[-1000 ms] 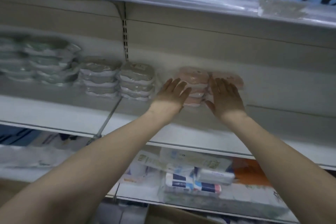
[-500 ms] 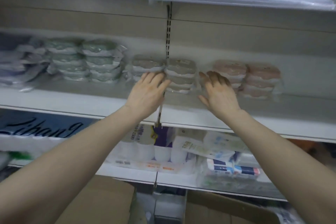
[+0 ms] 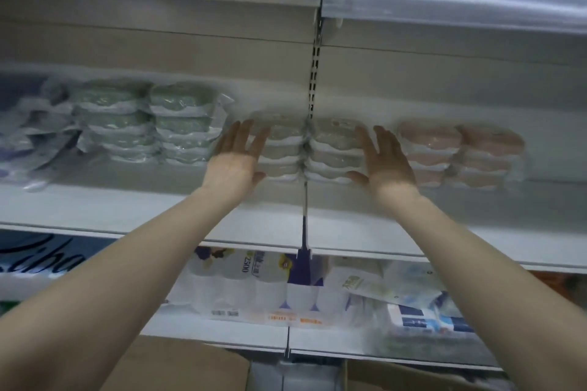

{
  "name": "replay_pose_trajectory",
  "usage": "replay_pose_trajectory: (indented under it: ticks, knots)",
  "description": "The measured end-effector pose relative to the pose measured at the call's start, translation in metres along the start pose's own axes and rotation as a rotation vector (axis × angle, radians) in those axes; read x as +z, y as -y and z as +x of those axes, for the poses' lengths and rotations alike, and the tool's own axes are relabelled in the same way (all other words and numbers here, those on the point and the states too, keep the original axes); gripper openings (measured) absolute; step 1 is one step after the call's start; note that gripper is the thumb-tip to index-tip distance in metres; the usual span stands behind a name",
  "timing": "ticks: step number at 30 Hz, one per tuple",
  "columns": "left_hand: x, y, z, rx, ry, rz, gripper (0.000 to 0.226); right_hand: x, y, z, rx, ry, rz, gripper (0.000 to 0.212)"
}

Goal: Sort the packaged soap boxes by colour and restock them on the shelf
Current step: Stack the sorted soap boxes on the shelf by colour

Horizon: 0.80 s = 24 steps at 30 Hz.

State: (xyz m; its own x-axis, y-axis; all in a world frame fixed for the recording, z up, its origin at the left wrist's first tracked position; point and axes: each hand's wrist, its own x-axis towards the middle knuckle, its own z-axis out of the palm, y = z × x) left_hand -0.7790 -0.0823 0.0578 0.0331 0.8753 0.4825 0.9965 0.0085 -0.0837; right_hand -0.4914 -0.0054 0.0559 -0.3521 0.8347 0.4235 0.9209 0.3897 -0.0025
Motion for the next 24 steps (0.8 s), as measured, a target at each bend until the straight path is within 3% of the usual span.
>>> replay_pose_trajectory:
  ticks: [4,9,20,24]
  knots:
    - [0.021,0.002,0.035,-0.114,0.106,-0.092,0.096,0.01,-0.005,0.031,0.024,0.058,0.176,0.094]
    - [0.041,0.002,0.054,-0.214,0.186,-0.271,0.104,0.024,-0.006,0.059,-0.01,0.08,0.402,0.089]
    - [0.058,0.014,0.057,-0.199,0.063,-0.543,0.112,0.052,-0.007,0.081,-0.091,-0.057,0.467,0.087]
    - [0.067,-0.002,0.061,-0.145,0.04,-0.61,0.111,0.058,-0.018,0.067,0.038,-0.101,0.502,0.096]
